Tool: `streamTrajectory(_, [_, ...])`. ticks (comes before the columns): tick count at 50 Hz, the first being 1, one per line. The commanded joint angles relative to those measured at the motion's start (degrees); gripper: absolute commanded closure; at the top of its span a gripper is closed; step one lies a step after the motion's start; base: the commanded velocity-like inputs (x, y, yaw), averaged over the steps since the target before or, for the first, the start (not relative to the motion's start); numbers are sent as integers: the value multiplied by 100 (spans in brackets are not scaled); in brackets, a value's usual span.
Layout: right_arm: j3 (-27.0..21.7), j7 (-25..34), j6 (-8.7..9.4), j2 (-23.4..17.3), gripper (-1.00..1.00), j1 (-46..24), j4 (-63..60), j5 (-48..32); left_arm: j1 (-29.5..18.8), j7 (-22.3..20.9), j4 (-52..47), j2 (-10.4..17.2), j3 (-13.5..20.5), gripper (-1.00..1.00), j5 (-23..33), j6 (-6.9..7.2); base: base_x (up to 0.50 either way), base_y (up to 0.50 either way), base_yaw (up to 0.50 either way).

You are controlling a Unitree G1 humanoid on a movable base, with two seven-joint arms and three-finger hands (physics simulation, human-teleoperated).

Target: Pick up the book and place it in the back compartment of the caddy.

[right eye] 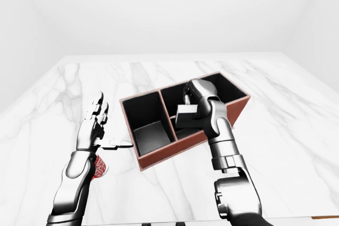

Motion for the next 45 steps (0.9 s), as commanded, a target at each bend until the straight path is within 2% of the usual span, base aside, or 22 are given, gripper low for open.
streamTrajectory(1, [-30,-249,0,-3,100,-39,179,-117,7,-3,-34,0,0,-100,-4,0,0,0,0])
streamTrajectory(22, [21,-433,0,39,100,-4,384,-120,14,-3,-1,-6,-15,-100,0,0,0,0,0])
streamTrajectory(45, [56,-602,-115,62,100,-26,589,-185,24,-9,-77,-9,-16,-100,-9,0,0,0,0])
